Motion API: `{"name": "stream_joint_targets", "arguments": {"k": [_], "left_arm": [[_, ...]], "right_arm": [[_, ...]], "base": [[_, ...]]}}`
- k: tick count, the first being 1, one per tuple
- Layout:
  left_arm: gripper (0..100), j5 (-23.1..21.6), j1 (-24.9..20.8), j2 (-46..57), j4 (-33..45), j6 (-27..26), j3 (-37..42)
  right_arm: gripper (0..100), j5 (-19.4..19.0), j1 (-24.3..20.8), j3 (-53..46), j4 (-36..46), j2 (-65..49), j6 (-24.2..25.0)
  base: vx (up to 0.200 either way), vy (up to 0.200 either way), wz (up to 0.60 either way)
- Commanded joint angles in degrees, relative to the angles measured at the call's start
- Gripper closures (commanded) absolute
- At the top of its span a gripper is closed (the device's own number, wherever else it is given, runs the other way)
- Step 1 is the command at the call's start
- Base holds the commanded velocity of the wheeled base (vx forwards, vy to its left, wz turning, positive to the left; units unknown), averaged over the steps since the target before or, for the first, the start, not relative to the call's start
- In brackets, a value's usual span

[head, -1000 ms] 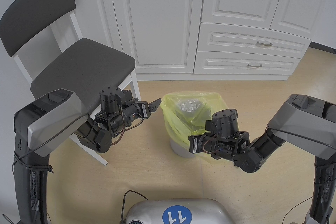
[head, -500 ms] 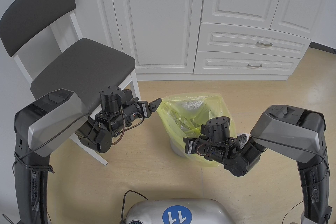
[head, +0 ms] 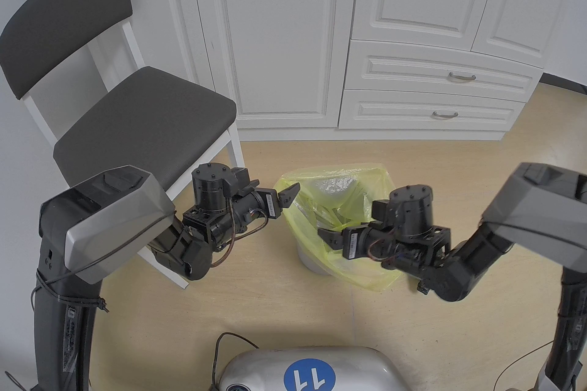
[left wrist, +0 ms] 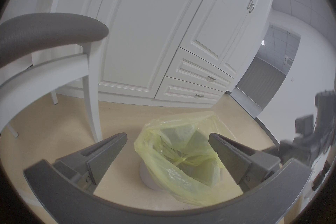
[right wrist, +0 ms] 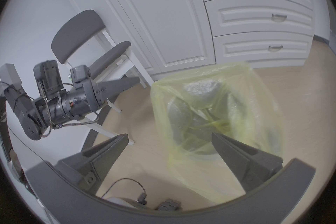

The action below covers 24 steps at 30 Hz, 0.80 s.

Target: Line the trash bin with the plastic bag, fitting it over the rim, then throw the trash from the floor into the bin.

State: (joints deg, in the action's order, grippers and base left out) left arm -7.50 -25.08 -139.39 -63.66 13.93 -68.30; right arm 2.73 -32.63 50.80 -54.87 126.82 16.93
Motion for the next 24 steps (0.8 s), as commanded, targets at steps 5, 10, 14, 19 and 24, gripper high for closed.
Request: {"name": "stream_joint_targets", "arguments": {"k": [5,10,14,19,24], "left_arm": [[0,0.99,-2.96,-4.93,7.23,-8.22,-7.72],[0,0.99,-2.35,-8.09,17.87,-13.41,-19.67],[0,1.34,-2.43,-12.75,24.28,-14.64,-30.49],[0,4.42,-2.17,-15.48,25.08,-14.81,-33.39],[0,5.74,-1.47,-18.46,25.08,-14.55,-36.9]], "right_arm": [[0,4.92,9.87,4.31,12.68,-10.01,-4.19],[0,7.55,12.16,8.88,16.11,-4.83,-4.1],[0,9.22,13.3,11.69,16.11,-0.43,-4.1],[0,10.1,14.97,13.45,16.11,2.12,-5.51],[0,10.19,16.02,14.77,16.11,5.54,-6.21]], "base": [[0.0,0.0,0.0],[0.0,0.0,0.0],[0.0,0.0,0.0],[0.0,0.0,0.0],[0.0,0.0,0.0]]}}
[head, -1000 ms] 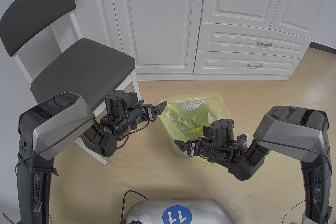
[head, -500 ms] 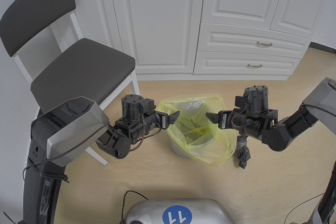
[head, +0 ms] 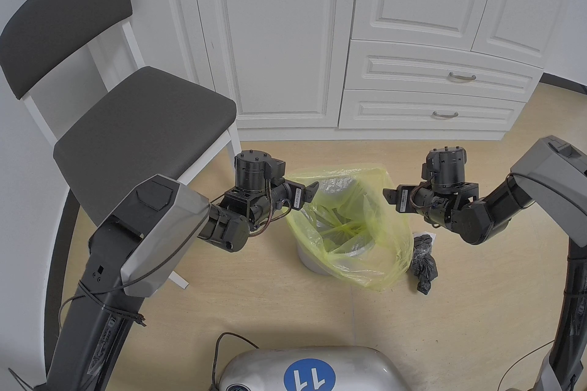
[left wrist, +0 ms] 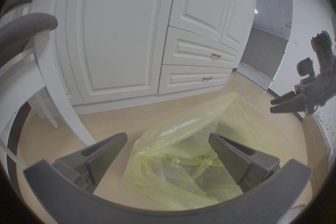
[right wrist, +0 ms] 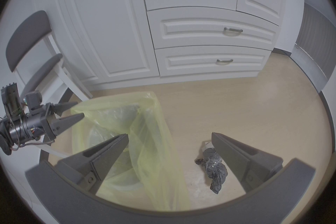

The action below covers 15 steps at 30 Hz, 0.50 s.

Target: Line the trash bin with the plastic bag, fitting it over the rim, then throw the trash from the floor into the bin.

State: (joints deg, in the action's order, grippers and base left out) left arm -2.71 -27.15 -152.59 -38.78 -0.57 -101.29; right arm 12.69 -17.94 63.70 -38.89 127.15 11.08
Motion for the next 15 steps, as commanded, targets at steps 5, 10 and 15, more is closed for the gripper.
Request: {"name": "stream_joint_targets", "arguments": {"k": [5,10,15], "left_arm": [[0,2.71,1.13,-6.93,1.69,0.13,-9.19],[0,4.73,1.31,-8.16,7.31,0.13,-13.3],[0,4.64,1.48,-8.25,7.4,0.66,-13.3]], "right_arm": [[0,1.9,1.51,4.95,0.13,8.64,0.34],[0,2.51,1.86,6.88,0.13,11.1,0.52],[0,4.01,3.27,8.81,0.22,12.33,0.52]], "base": [[0.0,0.0,0.0],[0.0,0.0,0.0],[0.0,0.0,0.0]]}}
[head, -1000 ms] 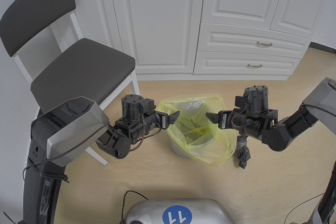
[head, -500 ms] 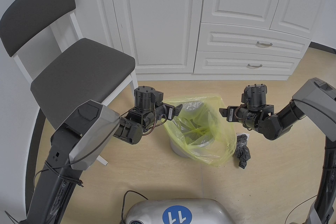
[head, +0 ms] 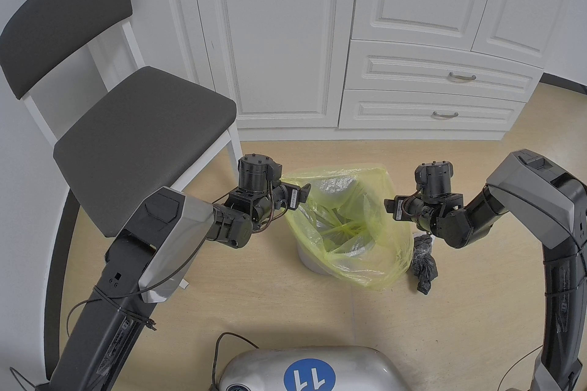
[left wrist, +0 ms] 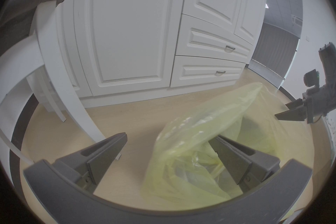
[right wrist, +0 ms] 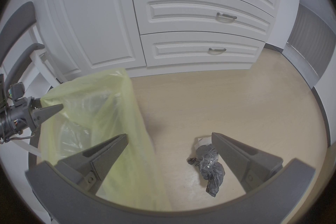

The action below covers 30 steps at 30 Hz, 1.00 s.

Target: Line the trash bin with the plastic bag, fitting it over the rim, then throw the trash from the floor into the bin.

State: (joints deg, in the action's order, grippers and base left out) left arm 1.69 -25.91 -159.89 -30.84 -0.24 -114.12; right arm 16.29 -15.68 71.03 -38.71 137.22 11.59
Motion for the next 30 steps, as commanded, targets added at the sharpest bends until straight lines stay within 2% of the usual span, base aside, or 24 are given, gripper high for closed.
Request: {"name": "stream_joint_targets", "arguments": {"k": [1,4,7,12,16,25,30], "left_arm": [[0,0.15,0.24,-0.95,-0.53,0.51,-0.48],[0,0.06,0.94,0.72,-1.24,4.2,-0.48],[0,-0.2,1.82,0.9,-1.59,4.55,-0.48],[0,-0.64,3.93,0.55,-2.82,5.25,-0.48],[0,-2.57,5.25,-0.51,-9.41,10.97,-0.48],[0,-4.16,6.39,-1.91,-10.03,19.32,-0.48],[0,-5.74,6.48,-3.85,-12.31,20.55,-0.48]], "right_arm": [[0,0.41,1.0,1.48,0.03,2.27,0.01],[0,0.5,1.7,2.0,-0.49,2.35,0.1],[0,0.59,1.79,2.97,-0.67,3.5,0.36],[0,2.61,1.44,7.72,-1.2,7.54,3.52],[0,3.93,1.44,14.75,-5.77,13.69,7.57],[0,4.02,1.88,23.45,-6.21,19.58,14.33],[0,3.93,2.14,26.35,-5.94,22.3,16.44]], "base": [[0.0,0.0,0.0],[0.0,0.0,0.0],[0.0,0.0,0.0],[0.0,0.0,0.0],[0.0,0.0,0.0],[0.0,0.0,0.0],[0.0,0.0,0.0]]}}
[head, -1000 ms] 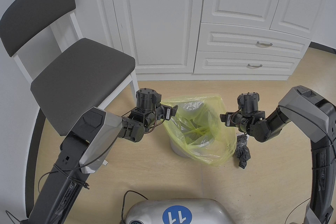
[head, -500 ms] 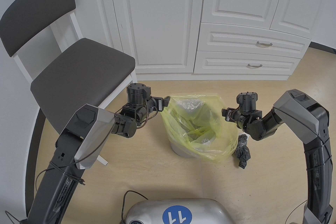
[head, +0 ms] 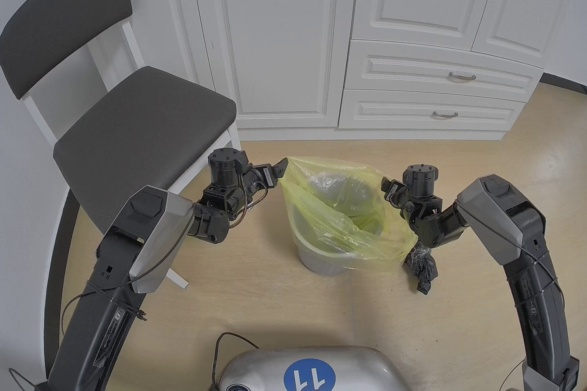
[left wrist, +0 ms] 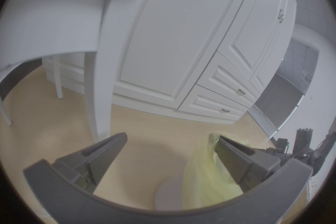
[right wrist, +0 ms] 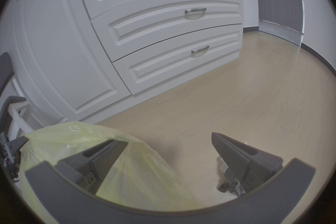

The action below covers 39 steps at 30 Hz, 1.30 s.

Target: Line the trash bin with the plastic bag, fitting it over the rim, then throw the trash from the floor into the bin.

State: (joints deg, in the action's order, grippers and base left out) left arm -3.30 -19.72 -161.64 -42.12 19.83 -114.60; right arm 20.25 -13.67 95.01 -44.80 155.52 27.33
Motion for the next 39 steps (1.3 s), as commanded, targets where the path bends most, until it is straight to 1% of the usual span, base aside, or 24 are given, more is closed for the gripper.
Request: {"name": "stream_joint_targets", "arguments": {"k": [1,5,8,10,12,13,14,16,18,21,22,27,29,30,31,33,37,39], "left_arm": [[0,-0.83,0.3,-2.28,-1.3,0.47,0.01],[0,-0.92,0.39,-2.54,-1.48,0.47,0.01],[0,-0.92,0.83,-2.46,-1.39,0.47,0.01],[0,-1.0,1.09,-2.37,-1.21,0.47,0.01],[0,-1.35,1.53,-2.28,-1.12,0.47,0.01],[0,-1.44,1.53,-2.28,-1.12,0.47,0.01],[0,-1.88,2.06,-2.19,-1.04,0.47,0.01],[0,-2.5,2.5,-2.19,-1.04,0.47,0.01],[0,-3.02,2.85,-2.28,-1.3,0.47,0.01],[0,-3.2,3.2,-2.46,-0.95,0.47,0.01],[0,-3.46,3.2,-2.54,-0.86,0.47,0.01],[0,-3.55,3.2,-3.16,-0.86,0.29,0.01],[0,-4.25,3.29,-3.69,-1.39,0.12,0.01],[0,-4.52,3.29,-3.95,-1.39,0.12,0.01],[0,-4.61,3.29,-4.21,-1.48,0.12,0.01],[0,-4.69,3.38,-4.39,-1.39,0.03,0.01],[0,-5.05,3.46,-5.09,-1.48,0.03,0.01],[0,-5.22,3.38,-5.45,-1.48,0.03,0.01]], "right_arm": [[0,-0.03,0.13,2.37,0.15,4.18,0.71],[0,-0.21,-0.05,1.4,0.59,3.65,0.71],[0,-1.18,-0.4,-2.46,0.5,1.28,0.53],[0,-2.93,-0.57,-5.72,0.06,-0.48,0.44],[0,-5.66,-0.66,-9.58,-0.11,-2.67,0.35],[0,-5.83,-0.66,-9.94,-0.11,-2.85,0.27],[0,-8.47,-0.84,-13.71,-0.11,-5.13,0.0],[0,-11.02,-1.19,-17.23,0.15,-7.16,-0.26],[0,-13.13,-1.28,-20.57,0.15,-8.47,-1.93],[0,-15.77,-1.28,-25.05,-0.46,-9.79,-7.47],[0,-15.77,-1.28,-25.14,-1.17,-9.62,-8.17],[0,-15.06,-0.92,-23.56,-4.42,-7.95,-8.08],[0,-12.78,-0.66,-21.54,-4.59,-6.8,-8.08],[0,-11.28,-0.66,-20.39,-4.59,-6.1,-8.08],[0,-9.0,-0.66,-18.37,-4.59,-4.96,-8.17],[0,-6.36,-0.75,-15.47,-4.68,-3.29,-8.0],[0,-2.49,-1.19,-9.06,-4.86,0.4,-7.29],[0,-0.82,-1.45,-5.28,-5.82,2.86,-5.62]], "base": [[0.0,0.0,0.0],[0.0,0.0,0.0],[0.0,0.0,0.0],[0.0,0.0,0.0],[0.0,0.0,0.0],[0.0,0.0,0.0],[0.0,0.0,0.0],[0.0,0.0,0.0],[0.0,0.0,0.0],[0.0,0.0,0.0],[0.0,0.0,0.0],[0.0,0.0,0.0],[0.0,0.0,0.0],[0.0,0.0,0.0],[0.0,0.0,0.0],[0.0,0.0,0.0],[0.0,0.0,0.0],[0.0,0.0,0.0]]}}
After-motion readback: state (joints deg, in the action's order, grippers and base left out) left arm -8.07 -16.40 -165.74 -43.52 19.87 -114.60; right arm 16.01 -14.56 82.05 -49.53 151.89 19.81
